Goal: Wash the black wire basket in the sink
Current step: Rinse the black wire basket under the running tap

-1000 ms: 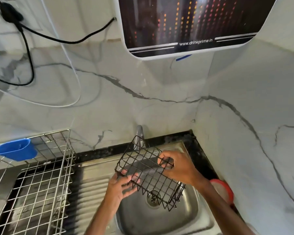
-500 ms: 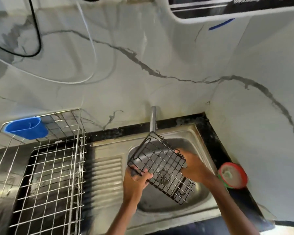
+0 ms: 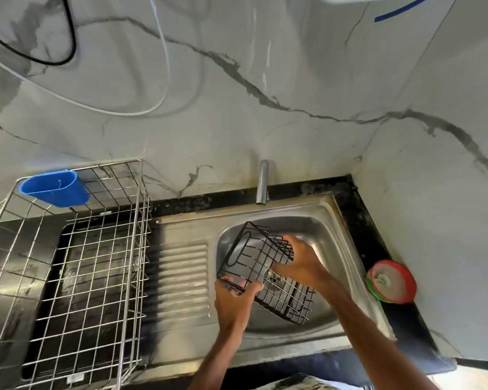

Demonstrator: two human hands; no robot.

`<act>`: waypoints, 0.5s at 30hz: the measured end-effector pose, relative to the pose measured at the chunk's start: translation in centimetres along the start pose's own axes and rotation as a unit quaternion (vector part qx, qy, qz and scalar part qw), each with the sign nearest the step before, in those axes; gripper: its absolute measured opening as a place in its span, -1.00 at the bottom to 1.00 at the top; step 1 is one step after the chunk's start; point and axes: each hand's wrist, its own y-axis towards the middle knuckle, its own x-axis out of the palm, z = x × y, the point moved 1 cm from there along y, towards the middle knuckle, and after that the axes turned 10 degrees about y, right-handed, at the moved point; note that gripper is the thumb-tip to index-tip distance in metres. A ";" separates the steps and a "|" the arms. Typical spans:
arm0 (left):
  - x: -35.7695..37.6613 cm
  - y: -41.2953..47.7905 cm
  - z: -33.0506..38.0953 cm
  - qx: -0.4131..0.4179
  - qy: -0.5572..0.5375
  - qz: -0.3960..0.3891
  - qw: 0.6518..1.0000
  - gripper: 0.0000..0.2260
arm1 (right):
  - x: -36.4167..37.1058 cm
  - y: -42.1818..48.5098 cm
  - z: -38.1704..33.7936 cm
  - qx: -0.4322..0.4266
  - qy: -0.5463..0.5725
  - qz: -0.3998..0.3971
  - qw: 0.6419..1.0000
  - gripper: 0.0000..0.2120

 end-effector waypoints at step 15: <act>1.1 7.5 15.0 0.277 0.193 -0.067 0.939 -0.42 | -1.8 3.8 3.6 0.119 -0.046 0.105 0.986 -0.59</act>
